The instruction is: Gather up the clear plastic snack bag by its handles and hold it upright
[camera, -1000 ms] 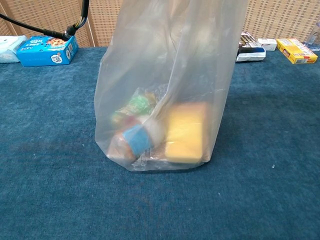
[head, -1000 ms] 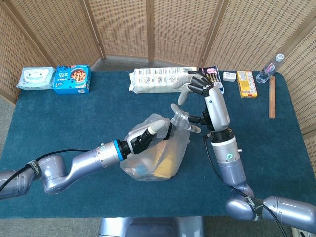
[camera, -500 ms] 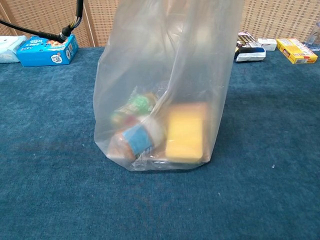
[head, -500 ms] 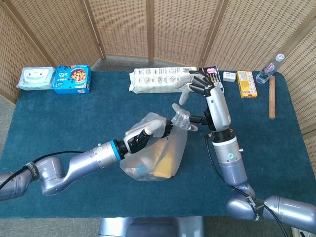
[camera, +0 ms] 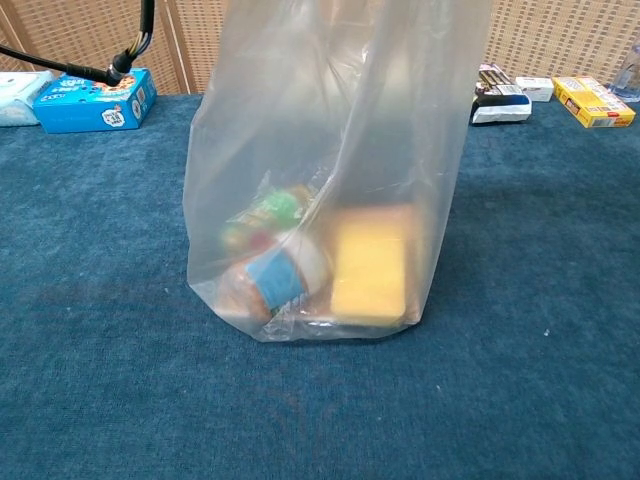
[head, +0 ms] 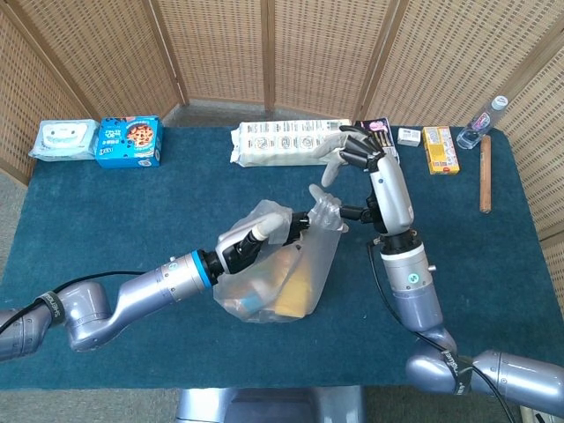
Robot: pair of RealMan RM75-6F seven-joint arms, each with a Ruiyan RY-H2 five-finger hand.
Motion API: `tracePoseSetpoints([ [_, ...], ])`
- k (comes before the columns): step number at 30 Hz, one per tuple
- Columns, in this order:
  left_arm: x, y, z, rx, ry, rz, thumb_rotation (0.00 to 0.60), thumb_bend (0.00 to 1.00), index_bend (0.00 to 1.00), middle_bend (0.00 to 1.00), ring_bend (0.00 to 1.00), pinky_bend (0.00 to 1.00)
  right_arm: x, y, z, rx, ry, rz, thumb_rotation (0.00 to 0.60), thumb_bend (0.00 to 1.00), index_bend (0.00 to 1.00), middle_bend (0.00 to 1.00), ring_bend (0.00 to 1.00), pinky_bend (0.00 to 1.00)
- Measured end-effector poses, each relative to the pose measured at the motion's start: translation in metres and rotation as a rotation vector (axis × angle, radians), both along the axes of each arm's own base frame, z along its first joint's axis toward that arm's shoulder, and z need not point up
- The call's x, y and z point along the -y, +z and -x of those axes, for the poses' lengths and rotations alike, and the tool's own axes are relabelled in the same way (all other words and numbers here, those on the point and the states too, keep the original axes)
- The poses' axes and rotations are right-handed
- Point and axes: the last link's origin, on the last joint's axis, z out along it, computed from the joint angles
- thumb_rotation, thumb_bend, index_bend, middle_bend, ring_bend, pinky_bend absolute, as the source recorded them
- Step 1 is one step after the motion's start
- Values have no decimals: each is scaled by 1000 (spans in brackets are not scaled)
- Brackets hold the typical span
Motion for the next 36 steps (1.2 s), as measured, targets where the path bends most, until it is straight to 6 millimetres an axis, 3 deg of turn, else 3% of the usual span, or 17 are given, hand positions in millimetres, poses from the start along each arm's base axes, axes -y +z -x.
tracePoseSetpoints([
  [14,-2,3,5,26,-1,20,0,163,208,155,25,83,0,2,2,0,-3,0,600,323,627,429,311,163],
  [31,-2,-9,-11,26,-21,48,0,163,207,155,25,83,3,-3,-4,0,0,-12,600,323,626,429,311,164],
  [36,-3,-10,-11,34,-12,63,0,164,207,155,28,137,5,-6,-4,-12,-8,-15,600,325,626,427,311,164],
])
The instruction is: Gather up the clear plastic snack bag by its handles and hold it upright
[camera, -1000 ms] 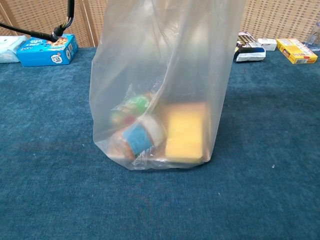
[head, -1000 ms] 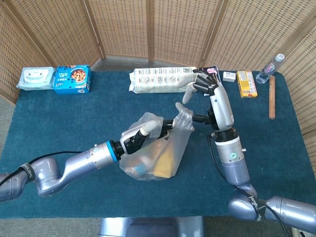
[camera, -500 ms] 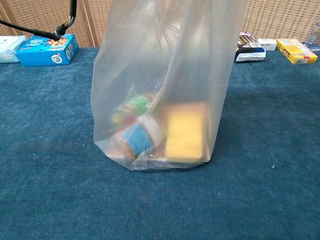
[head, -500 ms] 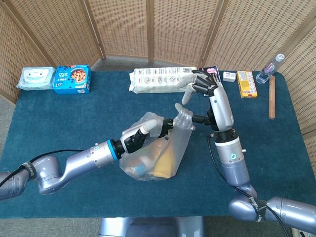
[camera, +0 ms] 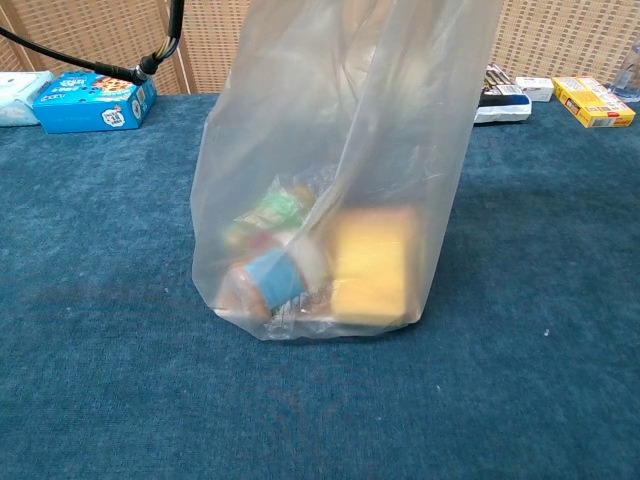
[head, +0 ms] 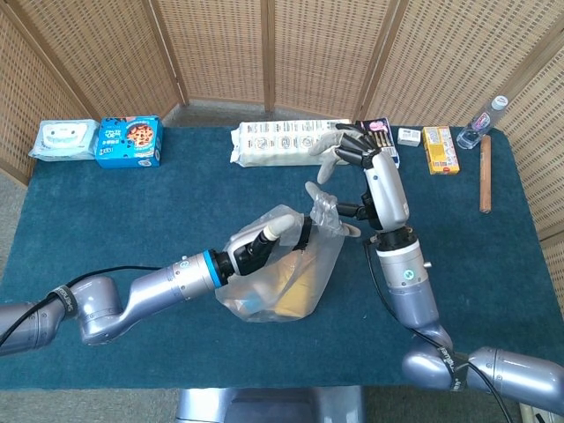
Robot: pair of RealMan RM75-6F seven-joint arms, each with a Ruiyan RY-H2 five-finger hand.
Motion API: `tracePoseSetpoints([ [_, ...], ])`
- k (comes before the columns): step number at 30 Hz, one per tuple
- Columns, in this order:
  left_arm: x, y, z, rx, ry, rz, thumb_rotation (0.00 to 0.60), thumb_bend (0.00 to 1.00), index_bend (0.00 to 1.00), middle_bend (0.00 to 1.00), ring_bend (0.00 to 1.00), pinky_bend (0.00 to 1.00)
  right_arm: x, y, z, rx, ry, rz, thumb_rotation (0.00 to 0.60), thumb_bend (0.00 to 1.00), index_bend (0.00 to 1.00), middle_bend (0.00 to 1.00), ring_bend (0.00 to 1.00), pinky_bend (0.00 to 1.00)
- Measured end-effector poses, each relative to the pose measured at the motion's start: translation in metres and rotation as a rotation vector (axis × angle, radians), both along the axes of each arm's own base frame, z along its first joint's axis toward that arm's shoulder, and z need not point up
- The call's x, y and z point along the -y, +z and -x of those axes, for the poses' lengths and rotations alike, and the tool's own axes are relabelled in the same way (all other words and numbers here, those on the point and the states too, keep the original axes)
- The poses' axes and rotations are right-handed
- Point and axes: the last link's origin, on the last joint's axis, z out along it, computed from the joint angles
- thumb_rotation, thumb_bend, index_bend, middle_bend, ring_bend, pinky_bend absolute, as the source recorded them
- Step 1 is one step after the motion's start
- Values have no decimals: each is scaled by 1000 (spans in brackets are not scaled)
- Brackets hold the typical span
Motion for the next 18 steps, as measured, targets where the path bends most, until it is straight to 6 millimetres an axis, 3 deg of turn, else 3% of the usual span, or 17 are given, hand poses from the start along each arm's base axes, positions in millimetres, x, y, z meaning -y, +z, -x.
tracePoseSetpoints([
  [5,-2,1,1,7,23,6,0,163,233,178,101,224,3,-4,1,-14,-11,-9,600,324,623,425,309,164],
  [18,0,3,2,52,53,79,0,163,272,267,195,312,12,-15,-1,-57,-34,-42,600,321,597,405,283,141],
])
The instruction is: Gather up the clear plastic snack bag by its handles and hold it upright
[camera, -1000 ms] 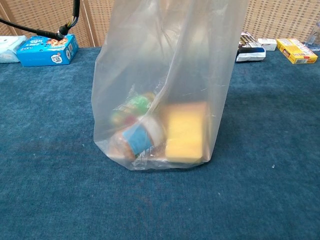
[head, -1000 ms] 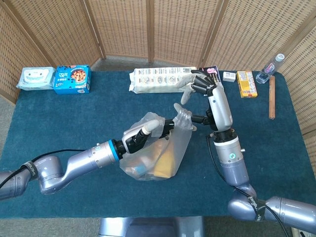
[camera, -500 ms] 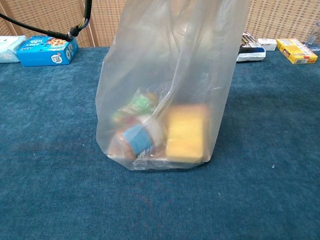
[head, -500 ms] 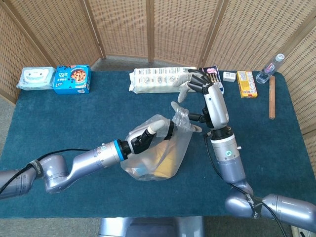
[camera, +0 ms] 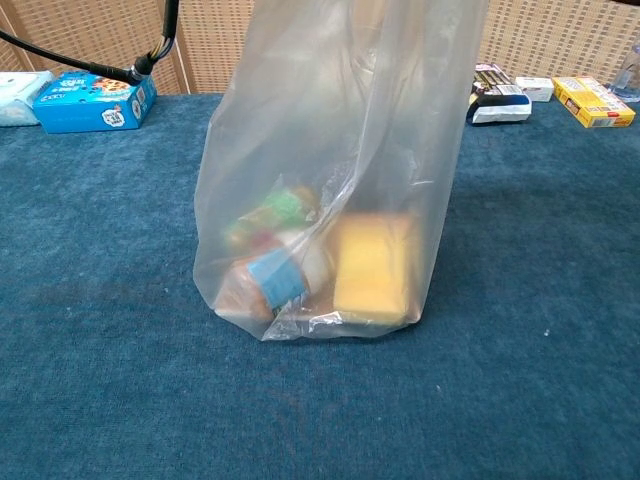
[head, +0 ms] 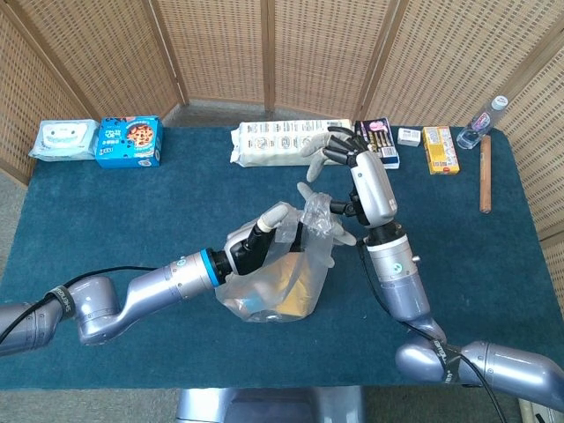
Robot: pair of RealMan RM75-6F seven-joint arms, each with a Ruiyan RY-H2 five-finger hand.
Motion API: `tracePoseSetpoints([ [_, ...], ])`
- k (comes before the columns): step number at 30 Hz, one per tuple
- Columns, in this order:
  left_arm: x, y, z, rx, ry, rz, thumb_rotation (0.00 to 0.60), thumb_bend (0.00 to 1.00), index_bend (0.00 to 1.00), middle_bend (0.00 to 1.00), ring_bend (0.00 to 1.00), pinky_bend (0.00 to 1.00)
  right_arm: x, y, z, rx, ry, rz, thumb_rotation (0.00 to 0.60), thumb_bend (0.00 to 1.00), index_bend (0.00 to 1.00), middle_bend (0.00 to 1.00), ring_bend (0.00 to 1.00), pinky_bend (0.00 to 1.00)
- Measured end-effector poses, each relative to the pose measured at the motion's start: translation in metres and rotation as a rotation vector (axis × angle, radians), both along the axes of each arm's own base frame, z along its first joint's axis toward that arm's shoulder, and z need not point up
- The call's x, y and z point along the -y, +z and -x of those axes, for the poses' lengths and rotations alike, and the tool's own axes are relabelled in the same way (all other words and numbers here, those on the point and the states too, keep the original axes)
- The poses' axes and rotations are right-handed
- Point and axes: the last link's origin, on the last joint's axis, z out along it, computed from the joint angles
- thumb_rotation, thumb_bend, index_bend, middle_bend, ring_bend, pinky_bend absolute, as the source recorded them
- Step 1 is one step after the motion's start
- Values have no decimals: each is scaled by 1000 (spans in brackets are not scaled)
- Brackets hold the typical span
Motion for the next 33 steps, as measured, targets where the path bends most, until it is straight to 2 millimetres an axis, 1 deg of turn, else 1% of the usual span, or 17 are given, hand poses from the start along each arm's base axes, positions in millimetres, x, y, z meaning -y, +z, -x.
tracePoseSetpoints([
  [6,-2,1,3,14,8,21,0,163,283,281,212,323,4,2,3,-10,-11,-4,600,302,543,384,260,126],
  [17,-8,2,11,31,46,25,0,162,283,281,212,323,5,10,19,-43,-43,-9,600,235,444,350,224,100],
  [24,-9,2,14,32,58,28,0,163,283,281,212,323,10,14,23,-61,-48,-17,600,195,413,338,210,89],
  [33,-10,0,13,36,61,31,0,163,283,281,212,323,9,20,29,-69,-50,-22,600,157,375,321,188,71],
])
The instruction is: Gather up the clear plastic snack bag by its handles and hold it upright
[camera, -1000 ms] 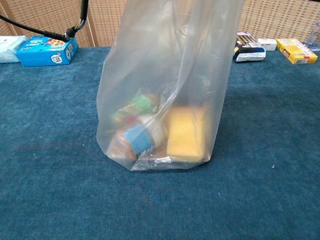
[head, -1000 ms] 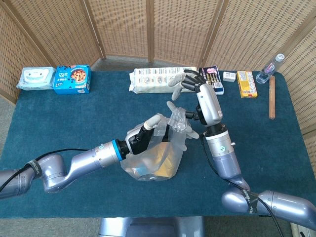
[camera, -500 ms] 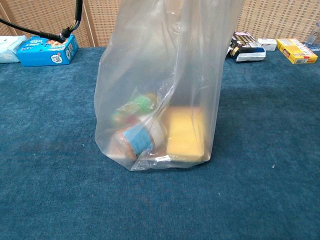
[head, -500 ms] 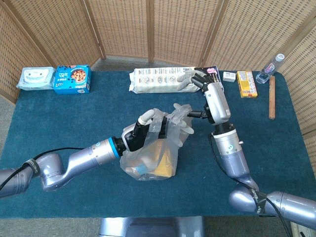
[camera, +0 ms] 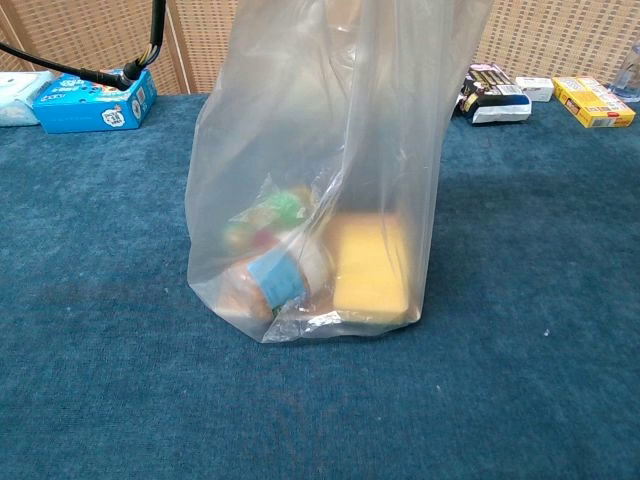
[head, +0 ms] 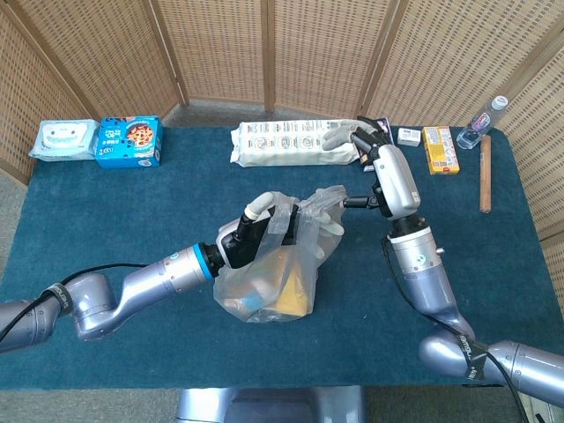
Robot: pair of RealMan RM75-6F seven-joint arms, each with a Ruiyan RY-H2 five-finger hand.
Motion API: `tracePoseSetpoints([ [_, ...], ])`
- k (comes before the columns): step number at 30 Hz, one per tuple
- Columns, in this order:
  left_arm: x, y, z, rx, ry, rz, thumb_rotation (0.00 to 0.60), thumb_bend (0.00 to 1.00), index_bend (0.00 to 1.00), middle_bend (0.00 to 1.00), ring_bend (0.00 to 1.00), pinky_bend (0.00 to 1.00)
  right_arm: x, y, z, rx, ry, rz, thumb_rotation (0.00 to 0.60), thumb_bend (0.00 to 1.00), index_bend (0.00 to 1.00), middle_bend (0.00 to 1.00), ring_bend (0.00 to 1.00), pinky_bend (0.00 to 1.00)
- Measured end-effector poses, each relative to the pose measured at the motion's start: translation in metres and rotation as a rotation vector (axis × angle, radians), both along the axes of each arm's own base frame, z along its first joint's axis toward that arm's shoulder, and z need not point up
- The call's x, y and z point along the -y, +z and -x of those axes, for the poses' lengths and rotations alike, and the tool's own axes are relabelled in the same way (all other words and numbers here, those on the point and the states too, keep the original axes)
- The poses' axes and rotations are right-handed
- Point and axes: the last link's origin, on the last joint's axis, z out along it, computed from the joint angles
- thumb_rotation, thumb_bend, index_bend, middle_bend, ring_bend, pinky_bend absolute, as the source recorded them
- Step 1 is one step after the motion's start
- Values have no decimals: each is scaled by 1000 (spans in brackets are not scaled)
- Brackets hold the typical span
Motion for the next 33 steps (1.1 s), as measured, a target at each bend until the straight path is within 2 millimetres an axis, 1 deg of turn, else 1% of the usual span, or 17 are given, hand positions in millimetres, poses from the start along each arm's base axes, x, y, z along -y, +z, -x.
tracePoseSetpoints([
  [11,-3,-2,2,-6,18,-13,0,163,283,281,212,323,-2,9,8,-8,-4,1,600,129,342,304,166,44],
  [20,-3,-3,4,-3,27,-9,0,164,284,281,212,323,-7,13,15,-62,6,-20,600,107,304,278,144,31],
  [33,-5,-2,6,14,42,10,0,163,284,281,212,323,-8,23,25,-78,7,-48,600,105,298,275,139,29],
])
